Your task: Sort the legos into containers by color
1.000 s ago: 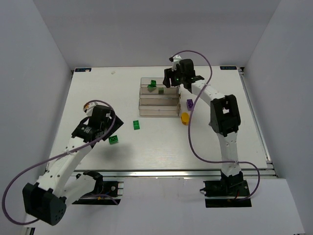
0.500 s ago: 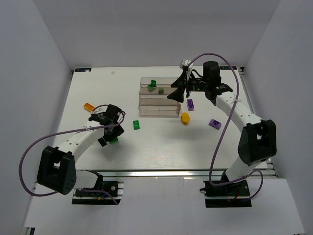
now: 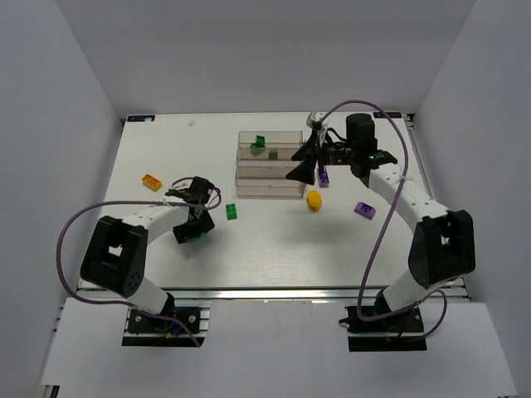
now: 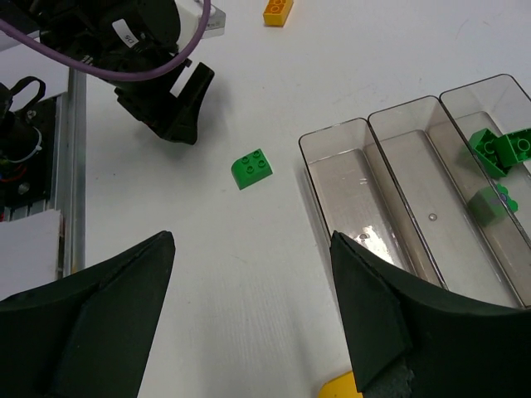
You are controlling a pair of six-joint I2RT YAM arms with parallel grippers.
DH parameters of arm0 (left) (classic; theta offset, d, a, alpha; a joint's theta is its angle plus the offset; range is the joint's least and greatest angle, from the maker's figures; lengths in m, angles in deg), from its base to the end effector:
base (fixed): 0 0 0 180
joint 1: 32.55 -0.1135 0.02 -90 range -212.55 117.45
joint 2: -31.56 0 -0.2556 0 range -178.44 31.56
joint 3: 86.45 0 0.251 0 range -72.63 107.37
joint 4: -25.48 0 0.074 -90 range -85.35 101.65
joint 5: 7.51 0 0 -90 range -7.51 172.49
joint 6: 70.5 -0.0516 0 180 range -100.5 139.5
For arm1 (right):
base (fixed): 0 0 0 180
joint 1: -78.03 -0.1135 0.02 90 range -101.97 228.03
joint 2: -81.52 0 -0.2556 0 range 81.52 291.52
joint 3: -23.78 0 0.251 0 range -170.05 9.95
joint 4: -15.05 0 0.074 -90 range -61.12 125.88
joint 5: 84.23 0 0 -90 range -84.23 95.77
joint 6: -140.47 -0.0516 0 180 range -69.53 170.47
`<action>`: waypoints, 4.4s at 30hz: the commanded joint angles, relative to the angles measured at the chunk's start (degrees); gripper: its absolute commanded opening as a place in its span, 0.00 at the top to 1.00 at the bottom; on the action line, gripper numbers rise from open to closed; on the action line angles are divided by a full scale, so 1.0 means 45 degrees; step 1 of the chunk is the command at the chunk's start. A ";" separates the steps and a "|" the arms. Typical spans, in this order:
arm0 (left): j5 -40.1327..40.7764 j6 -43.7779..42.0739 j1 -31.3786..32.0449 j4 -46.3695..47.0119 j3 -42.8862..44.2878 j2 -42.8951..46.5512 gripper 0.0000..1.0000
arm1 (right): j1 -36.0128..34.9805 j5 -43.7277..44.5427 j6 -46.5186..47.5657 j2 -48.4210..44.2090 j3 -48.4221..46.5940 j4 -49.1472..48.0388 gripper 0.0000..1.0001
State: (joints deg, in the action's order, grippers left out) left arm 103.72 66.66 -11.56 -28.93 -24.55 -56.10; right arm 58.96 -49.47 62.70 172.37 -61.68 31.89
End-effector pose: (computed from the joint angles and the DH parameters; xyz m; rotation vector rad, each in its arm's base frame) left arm 0.2461 -0.0744 0.1395 -0.6726 2.6962 0.2975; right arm 0.3353 0.1608 0.3064 -1.0961 1.5647 1.0136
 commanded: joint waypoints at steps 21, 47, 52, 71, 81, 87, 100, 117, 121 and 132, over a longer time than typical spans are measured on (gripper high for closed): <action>-0.4696 -0.2940 0.0100 0.6848 0.4695 -0.0047 0.74 | 0.0019 0.0440 0.1208 -0.1144 0.0370 0.1774 1.00; -0.6105 -0.2725 0.0100 0.4896 1.7012 -1.0522 0.34 | 0.0000 0.1321 0.2065 -0.2202 0.1603 0.1928 0.49; -0.6281 -0.2803 0.0100 0.4761 1.7109 -1.0189 0.29 | -0.0137 -0.0064 0.3725 -0.1362 0.0727 0.3627 0.35; -0.3119 -0.2922 -0.0779 0.3335 0.7741 0.1476 0.47 | -0.3492 -0.0872 1.7322 0.2993 -0.2147 0.9646 0.28; -0.1556 0.0473 -0.0779 0.0816 0.0961 0.9079 0.30 | -0.5468 0.4380 1.1807 0.4223 -0.3822 0.6088 0.19; -0.0580 0.1200 -0.0779 -0.0549 0.0526 1.1099 0.31 | -0.6387 0.7237 0.4156 0.6976 -0.8840 0.8702 1.00; 0.0594 0.1415 -0.0661 -0.2740 0.0684 1.2623 0.31 | -0.7734 1.1044 -0.3945 0.6293 -0.7107 0.8141 0.15; 0.0321 0.2157 -0.0544 -0.4457 0.1387 1.3522 0.34 | -0.7852 1.4521 -0.6584 1.0025 -1.0038 0.7360 0.18; 0.0320 0.2430 -0.0661 -0.5122 0.1582 1.3893 0.35 | -0.7852 1.4269 -0.6721 1.0358 -1.0232 0.7203 0.26; 0.0243 0.2900 -0.0661 -0.5125 0.0920 1.4363 0.35 | -0.7852 1.0838 -0.4308 0.9055 -0.9863 0.7164 0.92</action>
State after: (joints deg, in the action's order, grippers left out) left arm 104.55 78.20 -14.34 -52.53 -19.15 8.86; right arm 23.77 8.08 37.32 218.53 -106.58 64.50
